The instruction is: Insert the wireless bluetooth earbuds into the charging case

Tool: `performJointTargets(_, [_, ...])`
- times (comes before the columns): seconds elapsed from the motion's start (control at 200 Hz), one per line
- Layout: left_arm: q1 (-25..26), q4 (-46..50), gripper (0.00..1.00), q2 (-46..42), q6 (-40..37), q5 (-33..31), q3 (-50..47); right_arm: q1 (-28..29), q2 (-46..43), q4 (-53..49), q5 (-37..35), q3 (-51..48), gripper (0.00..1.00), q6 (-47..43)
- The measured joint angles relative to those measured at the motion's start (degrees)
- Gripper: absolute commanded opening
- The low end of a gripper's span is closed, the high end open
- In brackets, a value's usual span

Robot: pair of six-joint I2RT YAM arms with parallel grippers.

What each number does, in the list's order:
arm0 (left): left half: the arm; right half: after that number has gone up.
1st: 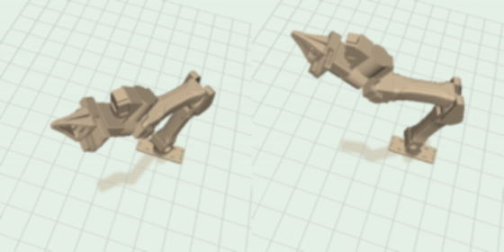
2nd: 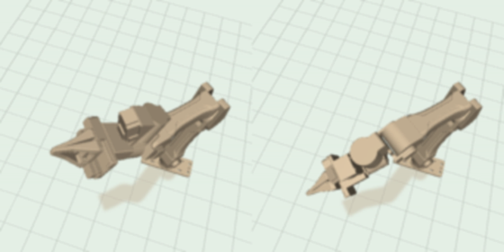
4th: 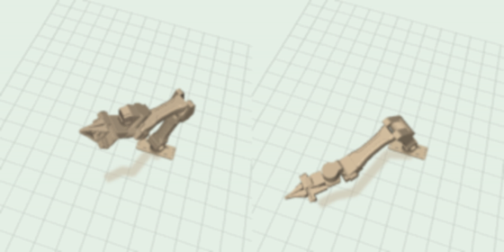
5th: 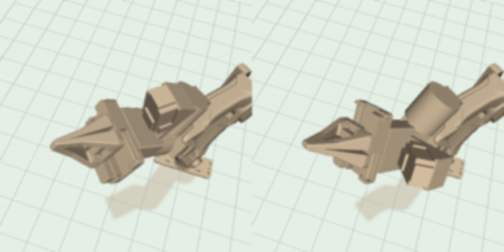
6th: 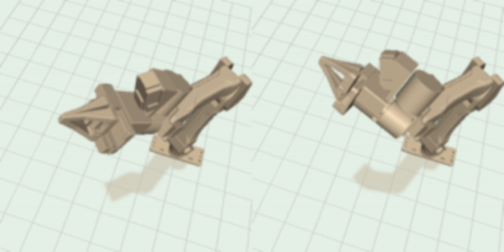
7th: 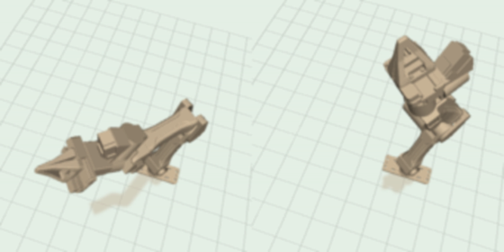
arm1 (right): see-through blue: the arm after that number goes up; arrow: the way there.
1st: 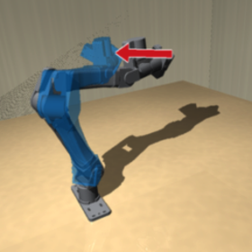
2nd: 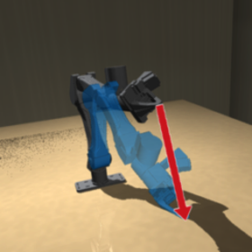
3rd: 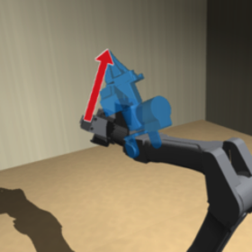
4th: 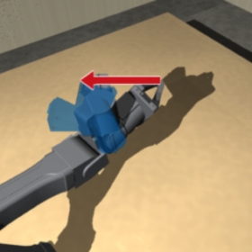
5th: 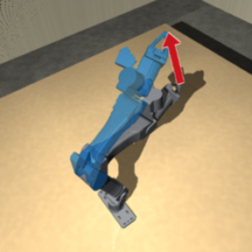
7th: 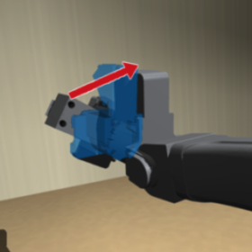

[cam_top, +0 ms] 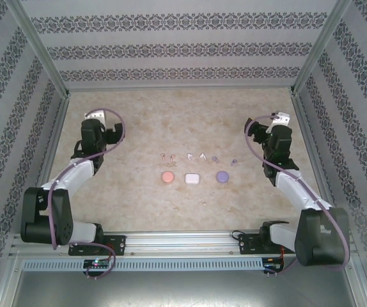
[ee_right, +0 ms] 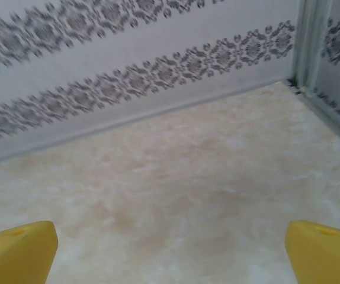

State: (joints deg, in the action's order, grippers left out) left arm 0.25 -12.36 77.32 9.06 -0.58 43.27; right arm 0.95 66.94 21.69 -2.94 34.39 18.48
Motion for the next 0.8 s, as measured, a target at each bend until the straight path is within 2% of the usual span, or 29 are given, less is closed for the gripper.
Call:
performJointTargets(0.16, [0.1,11.9,1.00,-5.2,9.1,2.1,3.3,1.8,-2.3,-6.2,9.3,1.6,0.98,7.9])
performJointTargets(0.265, [0.1,18.5,1.00,-8.4,14.4,4.2,3.5,9.8,-2.3,-15.1,9.4,6.0,0.98,9.3])
performJointTargets(0.41, [0.1,25.1,1.00,-10.1,19.2,7.5,5.1,25.9,-0.3,-28.9,0.8,16.3,0.98,9.4])
performJointTargets(0.555, [0.1,27.5,1.00,-11.9,22.4,10.3,5.2,39.0,8.7,-43.9,-13.6,29.1,0.98,12.3])
performJointTargets(0.669, [0.2,28.2,1.00,-13.2,23.9,11.7,5.0,45.5,16.8,-56.0,-23.6,36.8,0.98,15.3])
performJointTargets(0.799, [0.2,28.3,0.99,-16.2,24.8,12.6,3.3,48.3,21.0,-64.1,-24.4,40.9,0.98,15.7])
